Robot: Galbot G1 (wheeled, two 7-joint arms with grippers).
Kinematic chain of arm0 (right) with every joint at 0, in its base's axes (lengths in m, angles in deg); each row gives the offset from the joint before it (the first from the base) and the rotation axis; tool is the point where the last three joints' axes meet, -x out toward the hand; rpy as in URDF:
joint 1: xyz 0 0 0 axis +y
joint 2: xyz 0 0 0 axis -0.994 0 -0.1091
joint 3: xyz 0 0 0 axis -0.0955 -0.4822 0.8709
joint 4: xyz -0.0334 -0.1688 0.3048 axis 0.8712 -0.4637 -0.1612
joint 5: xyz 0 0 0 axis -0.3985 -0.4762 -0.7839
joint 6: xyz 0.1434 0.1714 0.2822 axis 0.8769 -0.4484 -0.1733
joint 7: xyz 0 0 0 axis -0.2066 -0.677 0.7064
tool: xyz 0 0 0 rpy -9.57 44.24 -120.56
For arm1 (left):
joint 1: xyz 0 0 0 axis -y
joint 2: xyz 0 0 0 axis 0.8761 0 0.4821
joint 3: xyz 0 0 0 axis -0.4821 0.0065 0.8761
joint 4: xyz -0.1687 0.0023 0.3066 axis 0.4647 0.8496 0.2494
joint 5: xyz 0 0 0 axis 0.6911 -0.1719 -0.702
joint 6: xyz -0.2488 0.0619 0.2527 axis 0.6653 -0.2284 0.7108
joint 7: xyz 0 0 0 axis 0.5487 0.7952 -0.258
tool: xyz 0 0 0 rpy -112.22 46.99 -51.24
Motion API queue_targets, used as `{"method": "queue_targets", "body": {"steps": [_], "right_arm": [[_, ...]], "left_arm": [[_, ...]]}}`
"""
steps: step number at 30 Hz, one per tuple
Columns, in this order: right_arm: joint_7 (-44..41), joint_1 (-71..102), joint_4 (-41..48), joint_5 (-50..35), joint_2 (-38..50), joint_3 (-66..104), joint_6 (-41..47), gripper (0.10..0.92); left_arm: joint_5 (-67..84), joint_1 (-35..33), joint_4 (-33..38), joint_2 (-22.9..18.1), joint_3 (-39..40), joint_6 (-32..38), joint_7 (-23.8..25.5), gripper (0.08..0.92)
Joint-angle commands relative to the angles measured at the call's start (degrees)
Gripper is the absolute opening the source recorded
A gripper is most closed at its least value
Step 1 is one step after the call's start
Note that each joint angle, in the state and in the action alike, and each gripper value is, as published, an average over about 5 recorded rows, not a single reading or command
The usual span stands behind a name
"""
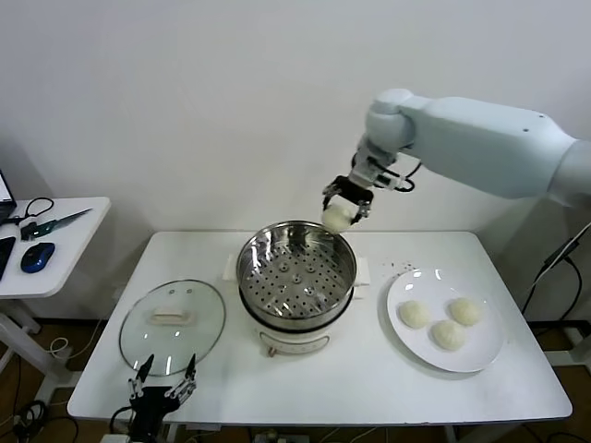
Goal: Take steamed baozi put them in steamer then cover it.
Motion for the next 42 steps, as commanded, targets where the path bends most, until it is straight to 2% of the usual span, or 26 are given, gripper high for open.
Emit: {"method": "queue_targets", "body": {"steps": [1, 6, 19, 25, 27, 30, 34, 38, 40, 42], "right_arm": [[4.96, 9.3, 8.2, 17.95, -10.27, 3.03, -8.85, 0.687], [5.94, 15.18, 13.99, 20.62, -11.0, 5.05, -9.15, 0.687], [9.75, 21.38, 21.99, 24.08, -12.52, 9.93, -9.57, 0.688], [9.11, 20.29, 22.06, 20.43, -13.03, 8.7, -10.37, 0.708], [8.48, 18.67, 20.54, 17.16, -12.34, 8.07, -10.02, 0.75], [6.03, 12.75, 16.26, 7.69, -9.61, 6.63, -9.23, 0.806], [0.43, -0.62, 9.24, -14.76, -3.91, -1.71, -5.99, 0.821], [-5.93, -13.63, 1.0, -39.48, 5.93, -16.58, 6.52, 0.823], [-8.03, -17.77, -2.85, -44.8, 12.02, -21.84, 13.66, 0.823], [-8.09, -20.34, -6.21, -45.37, 17.92, -27.26, 19.23, 0.823]], "left_arm": [[0.06, 0.02, -0.3, 0.0, -0.12, 0.47, -0.16, 0.823], [0.24, -0.02, -0.62, 0.0, -0.33, 0.65, -0.29, 0.823], [0.43, 0.64, -1.58, 0.16, -0.63, 0.73, -0.66, 0.823], [0.47, 0.56, -1.33, -0.1, -0.7, 0.58, -0.8, 0.823], [0.43, 0.55, -1.07, -0.28, -0.72, 0.46, -0.79, 0.823], [0.32, 0.54, -0.76, -0.49, -0.78, 0.29, -0.79, 0.823], [-0.1, 0.55, -0.59, -0.81, -0.56, 0.19, -0.75, 0.823], [-0.29, 0.48, -0.48, -0.96, -0.28, 0.21, -0.71, 0.823], [-0.22, 0.52, -0.53, -0.87, -0.26, 0.27, -0.72, 0.823], [-0.14, 0.63, -0.62, -0.71, -0.26, 0.29, -0.73, 0.823]]}}
